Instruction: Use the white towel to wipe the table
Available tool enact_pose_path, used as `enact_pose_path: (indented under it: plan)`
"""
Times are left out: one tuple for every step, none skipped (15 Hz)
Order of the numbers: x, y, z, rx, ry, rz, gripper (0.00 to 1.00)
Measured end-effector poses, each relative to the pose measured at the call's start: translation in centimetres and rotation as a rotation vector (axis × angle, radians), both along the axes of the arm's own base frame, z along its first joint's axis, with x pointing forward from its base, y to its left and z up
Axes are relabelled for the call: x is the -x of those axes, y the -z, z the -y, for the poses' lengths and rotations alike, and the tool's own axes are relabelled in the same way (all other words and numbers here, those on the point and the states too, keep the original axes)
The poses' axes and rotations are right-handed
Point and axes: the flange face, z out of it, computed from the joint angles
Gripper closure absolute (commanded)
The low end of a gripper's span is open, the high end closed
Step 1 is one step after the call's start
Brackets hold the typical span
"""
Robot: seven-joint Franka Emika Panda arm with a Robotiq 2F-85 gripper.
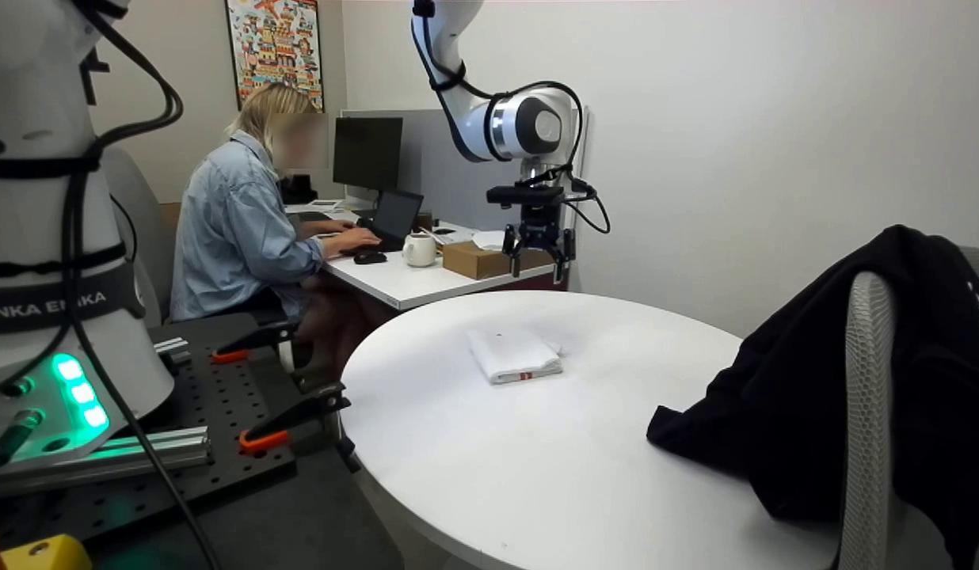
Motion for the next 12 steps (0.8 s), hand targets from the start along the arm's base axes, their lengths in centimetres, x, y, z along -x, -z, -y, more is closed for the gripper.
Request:
enact_pose_path:
  plan:
    - [0.2,0.7,-0.5,-0.002,-0.008,-0.009,0.0]
    - [0.3,1.4,-1.0,-0.002,-0.015,-0.017,0.0]
    - [0.5,2.1,-1.3,-0.003,-0.021,-0.024,0.0]
    - [0.7,2.7,-1.6,-0.003,-0.025,-0.029,0.0]
    - [0.8,3.4,-1.7,-0.005,-0.028,-0.03,0.0]
    - [0.9,4.0,-1.7,-0.007,-0.03,-0.028,0.0]
    - [0.9,4.6,-1.7,-0.009,-0.031,-0.025,0.0]
    - [0.9,5.2,-1.6,-0.011,-0.032,-0.021,0.0]
    - [1.0,5.7,-1.6,-0.013,-0.033,-0.015,0.0]
    - [1.0,6.3,-1.5,-0.015,-0.035,-0.01,0.0]
    - [1.0,6.7,-1.4,-0.016,-0.036,-0.003,0.0]
    - [1.0,7.2,-1.4,-0.018,-0.038,0.006,0.0]
